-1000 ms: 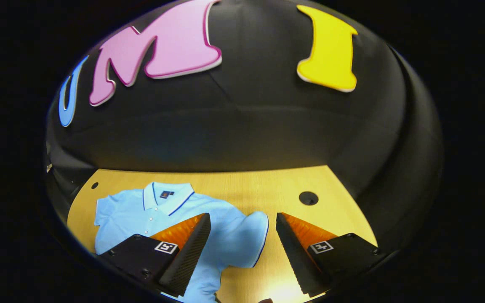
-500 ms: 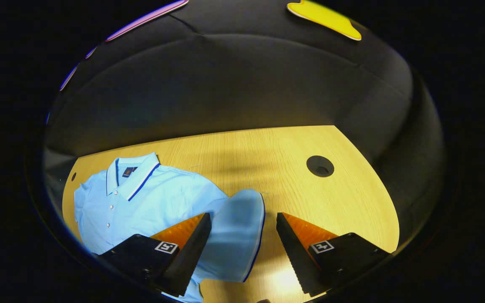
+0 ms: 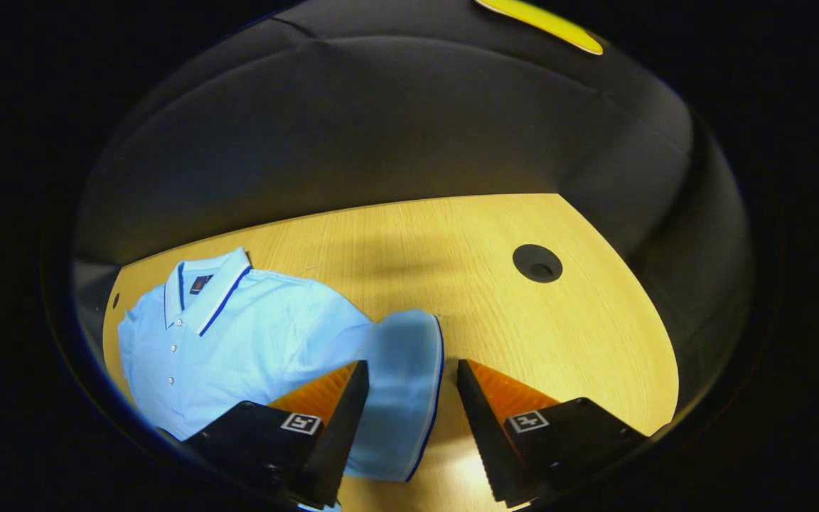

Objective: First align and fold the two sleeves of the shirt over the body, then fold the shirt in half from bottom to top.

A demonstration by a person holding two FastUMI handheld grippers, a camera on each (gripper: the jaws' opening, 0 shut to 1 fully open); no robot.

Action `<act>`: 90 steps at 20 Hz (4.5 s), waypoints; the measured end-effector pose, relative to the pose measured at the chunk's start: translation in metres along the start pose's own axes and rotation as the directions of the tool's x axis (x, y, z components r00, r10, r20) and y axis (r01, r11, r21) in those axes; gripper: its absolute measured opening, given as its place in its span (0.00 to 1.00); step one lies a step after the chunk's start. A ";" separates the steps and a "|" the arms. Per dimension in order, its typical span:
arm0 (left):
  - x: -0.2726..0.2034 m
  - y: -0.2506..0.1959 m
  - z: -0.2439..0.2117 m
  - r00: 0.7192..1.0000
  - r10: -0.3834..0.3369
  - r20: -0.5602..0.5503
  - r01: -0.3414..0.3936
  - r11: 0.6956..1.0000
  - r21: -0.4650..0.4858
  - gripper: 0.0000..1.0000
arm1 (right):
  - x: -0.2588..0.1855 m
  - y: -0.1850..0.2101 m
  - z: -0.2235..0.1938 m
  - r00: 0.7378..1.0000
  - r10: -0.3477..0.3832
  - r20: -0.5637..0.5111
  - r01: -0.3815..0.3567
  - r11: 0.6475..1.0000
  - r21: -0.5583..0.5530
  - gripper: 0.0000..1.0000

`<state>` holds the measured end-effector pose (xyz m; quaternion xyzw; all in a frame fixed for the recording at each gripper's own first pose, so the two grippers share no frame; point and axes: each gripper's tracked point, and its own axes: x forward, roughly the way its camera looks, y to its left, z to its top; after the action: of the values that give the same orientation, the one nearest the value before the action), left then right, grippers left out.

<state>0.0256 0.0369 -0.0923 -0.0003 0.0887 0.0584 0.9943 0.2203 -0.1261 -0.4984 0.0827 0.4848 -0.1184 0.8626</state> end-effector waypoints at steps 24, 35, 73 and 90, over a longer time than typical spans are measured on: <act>-0.018 0.063 -0.007 0.997 0.075 -0.008 -0.075 0.997 -0.021 0.98 | -0.078 0.230 -0.010 0.938 0.345 0.012 -0.337 0.923 -0.184 0.05; -0.032 0.093 -0.017 0.990 0.139 -0.028 -0.140 0.989 -0.043 0.99 | -0.071 0.279 -0.058 0.930 0.357 -0.090 -0.368 0.895 -0.251 0.05; 0.123 0.049 -0.084 0.977 -0.116 -0.180 0.115 0.993 -0.018 0.99 | -0.469 0.172 0.065 0.596 0.422 0.682 -0.298 0.906 -0.300 0.83; 0.332 0.034 -0.205 0.805 -0.062 -0.591 0.053 0.998 -0.033 0.98 | -0.526 0.101 0.011 0.639 0.320 0.699 -0.198 0.947 -0.252 0.83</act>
<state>0.3099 0.1070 -0.3526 -0.0284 0.3932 0.0259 0.9187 -0.0057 0.0328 -0.0396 0.0313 0.0896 0.0209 0.9953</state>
